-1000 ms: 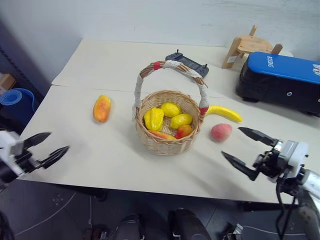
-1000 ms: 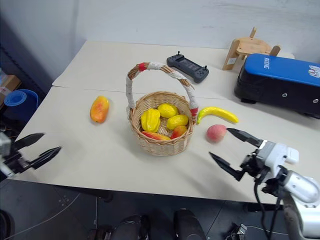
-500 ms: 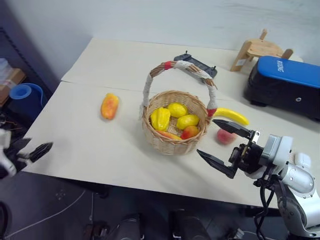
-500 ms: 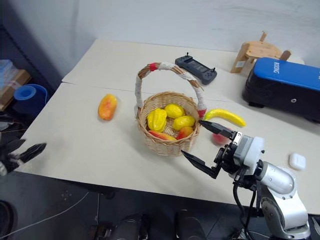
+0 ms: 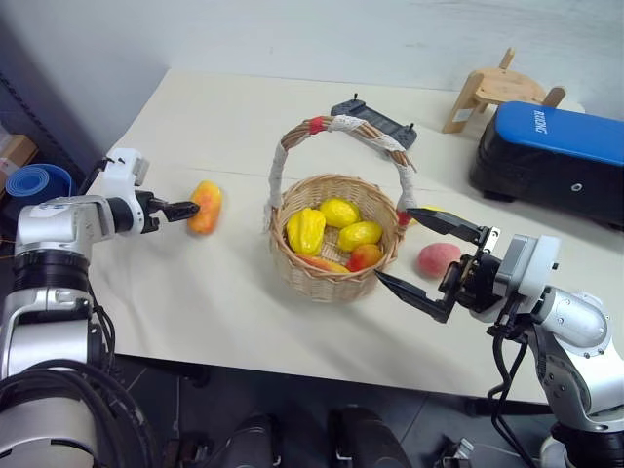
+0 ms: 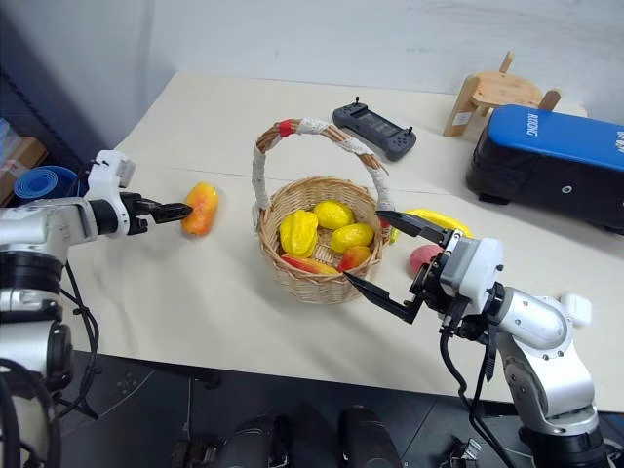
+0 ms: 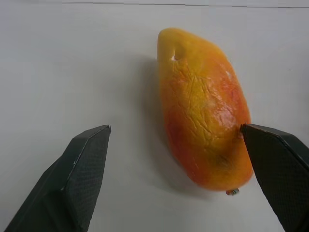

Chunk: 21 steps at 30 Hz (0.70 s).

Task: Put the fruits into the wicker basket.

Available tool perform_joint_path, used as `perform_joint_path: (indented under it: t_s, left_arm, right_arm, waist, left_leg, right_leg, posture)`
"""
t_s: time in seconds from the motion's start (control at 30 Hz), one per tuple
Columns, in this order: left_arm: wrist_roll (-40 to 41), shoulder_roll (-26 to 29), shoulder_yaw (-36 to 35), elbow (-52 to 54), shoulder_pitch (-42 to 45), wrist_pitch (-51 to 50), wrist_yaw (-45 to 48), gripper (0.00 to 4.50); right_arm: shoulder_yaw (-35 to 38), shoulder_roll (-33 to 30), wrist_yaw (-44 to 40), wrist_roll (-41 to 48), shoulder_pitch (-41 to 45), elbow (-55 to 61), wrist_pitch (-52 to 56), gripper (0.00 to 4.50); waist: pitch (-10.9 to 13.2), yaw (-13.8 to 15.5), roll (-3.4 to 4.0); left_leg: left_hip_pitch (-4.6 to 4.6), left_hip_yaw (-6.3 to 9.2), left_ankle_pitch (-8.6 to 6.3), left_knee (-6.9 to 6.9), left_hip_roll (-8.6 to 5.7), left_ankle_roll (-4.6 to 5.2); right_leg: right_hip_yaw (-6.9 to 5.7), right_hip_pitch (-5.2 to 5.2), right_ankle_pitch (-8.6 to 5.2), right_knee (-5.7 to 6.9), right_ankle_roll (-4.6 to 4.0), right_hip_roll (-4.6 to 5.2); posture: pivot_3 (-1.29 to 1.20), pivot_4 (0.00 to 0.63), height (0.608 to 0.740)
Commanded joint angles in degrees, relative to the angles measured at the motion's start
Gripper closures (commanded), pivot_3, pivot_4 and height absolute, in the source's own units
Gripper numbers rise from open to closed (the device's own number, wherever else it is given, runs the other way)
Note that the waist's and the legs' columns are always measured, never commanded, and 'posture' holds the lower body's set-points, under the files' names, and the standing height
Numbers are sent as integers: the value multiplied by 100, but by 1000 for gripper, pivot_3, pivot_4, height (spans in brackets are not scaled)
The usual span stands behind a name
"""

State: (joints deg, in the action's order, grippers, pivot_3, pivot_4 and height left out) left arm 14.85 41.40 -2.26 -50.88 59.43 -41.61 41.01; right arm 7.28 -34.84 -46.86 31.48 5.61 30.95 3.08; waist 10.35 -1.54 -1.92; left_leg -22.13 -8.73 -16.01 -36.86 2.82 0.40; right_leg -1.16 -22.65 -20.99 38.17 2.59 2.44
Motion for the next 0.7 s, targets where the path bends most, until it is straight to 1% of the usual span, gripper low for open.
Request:
perform_joint_path:
  t_s: [0.03, 0.13, 0.17, 0.23, 0.37, 0.43, 0.5, 0.53, 0.63, 0.67, 0.7]
  left_arm:
    - [-198, -249, 71, -473, 282, 400, 312, 0]
    - [-431, -387, 204, -717, 333, 707, 451, 0]
    - [-464, -452, 200, -807, 342, 811, 473, 180]
    - [-507, -567, 149, -981, 362, 1000, 448, 579]
    - [-571, -678, 52, -1154, 354, 1399, 428, 1819]
    - [-511, -688, -123, -1138, 272, 1866, 409, 2235]
    - [-452, -651, -263, -1072, 161, 2240, 549, 2269]
    - [-353, -599, -360, -957, 54, 2474, 849, 2269]
    - [114, -242, -765, -470, -351, 3411, 2302, 2269]
    - [205, -114, -868, -351, -464, 3621, 2595, 2269]
    - [347, 40, -936, -149, -610, 3701, 3090, 2269]
  right_arm:
    - [103, 32, 68, -29, -67, 223, -90, 40]
    - [160, 31, 54, -46, -141, 199, -156, 40]
    - [190, 32, 25, -49, -197, 179, -204, 11]
    - [225, 41, -21, -62, -303, 153, -295, 0]
    - [235, 66, -42, -94, -450, 142, -430, 0]
    - [224, 69, -46, -122, -520, 143, -479, 0]
    - [216, 62, -50, -149, -576, 153, -507, 0]
    - [215, 57, -46, -162, -601, 159, -515, 0]
    - [218, 42, -17, -192, -656, 167, -519, 0]
    - [228, 37, -14, -200, -687, 178, -527, 0]
    - [264, 4, -7, -240, -714, 184, -525, 0]
  waist:
    - [0, 8, -1]
    - [4, 0, -8]
    - [5, 2, -9]
    - [5, 2, -9]
    - [5, -2, -10]
    - [5, -4, -9]
    - [6, -7, -10]
    - [6, -9, -10]
    - [6, -31, -10]
    - [6, -34, -10]
    - [6, -34, -10]
  left_leg:
    - [-7, 1, -3, -17, 1, 5]
    - [-9, 2, -6, -38, -3, 13]
    - [-8, 2, -6, -41, -3, 13]
    - [-7, 6, -6, -40, -3, 13]
    - [-7, 7, -6, -41, -2, 13]
    - [-7, 6, -6, -41, -2, 13]
    - [-6, 7, -5, -41, -2, 12]
    - [-6, 6, -5, -41, -2, 12]
    - [-5, 4, -5, -40, -1, 11]
    - [-5, 3, -4, -41, 1, 10]
    - [-5, 3, -3, -41, 2, 9]
  right_leg:
    - [-1, -1, 0, 6, 0, 1]
    - [1, 4, 2, 18, 6, 8]
    - [1, 4, 2, 23, 6, 8]
    - [-1, 3, 2, 30, 6, 8]
    - [-1, 3, 2, 32, 6, 7]
    - [-1, 3, 2, 33, 6, 7]
    - [-1, 2, 2, 34, 6, 7]
    - [-1, 2, 2, 36, 6, 7]
    - [-1, 1, 2, 38, 6, 7]
    - [-3, 0, 1, 41, 5, 6]
    - [-4, -2, 1, 41, 4, 6]
  posture:
    - [0, 150, 740]
    - [0, 150, 740]
    - [0, 150, 740]
    - [0, 150, 740]
    - [0, 150, 740]
    - [0, 150, 740]
    - [0, 150, 740]
    - [0, 150, 740]
    - [0, 150, 740]
    - [0, 150, 740]
    - [0, 150, 740]
